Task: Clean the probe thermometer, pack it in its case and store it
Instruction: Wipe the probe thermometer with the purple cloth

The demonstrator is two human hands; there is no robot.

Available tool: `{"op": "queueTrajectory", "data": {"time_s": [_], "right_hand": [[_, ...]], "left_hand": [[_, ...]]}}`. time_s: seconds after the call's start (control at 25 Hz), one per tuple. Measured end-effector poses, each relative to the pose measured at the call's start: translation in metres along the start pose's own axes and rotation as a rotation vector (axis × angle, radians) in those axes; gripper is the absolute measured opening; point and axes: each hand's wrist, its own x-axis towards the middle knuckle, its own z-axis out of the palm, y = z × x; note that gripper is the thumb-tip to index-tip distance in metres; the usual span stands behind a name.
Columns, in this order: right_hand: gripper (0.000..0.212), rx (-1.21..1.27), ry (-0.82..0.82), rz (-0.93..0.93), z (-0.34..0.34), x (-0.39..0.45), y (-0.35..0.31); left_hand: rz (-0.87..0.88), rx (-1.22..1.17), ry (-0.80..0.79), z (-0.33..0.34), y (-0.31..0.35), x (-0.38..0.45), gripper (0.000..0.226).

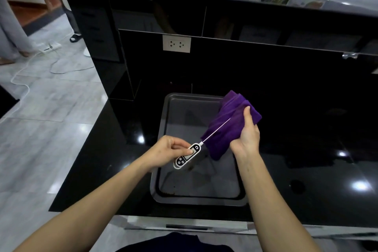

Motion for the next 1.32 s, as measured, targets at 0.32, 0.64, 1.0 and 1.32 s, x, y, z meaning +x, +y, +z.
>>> {"op": "queueTrajectory", "data": {"time_s": [0.32, 0.64, 1.0, 1.32], "right_hand": [[0.045, 0.167, -0.184, 0.21, -0.004, -0.007, 0.003], [0.052, 0.078, -0.172, 0.151, 0.005, -0.018, 0.015], [0.018, -0.335, -0.276, 0.035, -0.006, -0.022, 0.031], [0.021, -0.524, -0.309, -0.07, -0.008, -0.019, 0.026]], "left_hand": [[-0.116, -0.219, -0.243, 0.001, -0.002, -0.005, 0.028], [-0.002, -0.213, -0.06, 0.01, 0.01, 0.002, 0.019], [0.148, 0.036, 0.205, 0.014, 0.026, 0.008, 0.016], [0.172, 0.28, 0.272, 0.016, 0.034, 0.006, 0.009]]}}
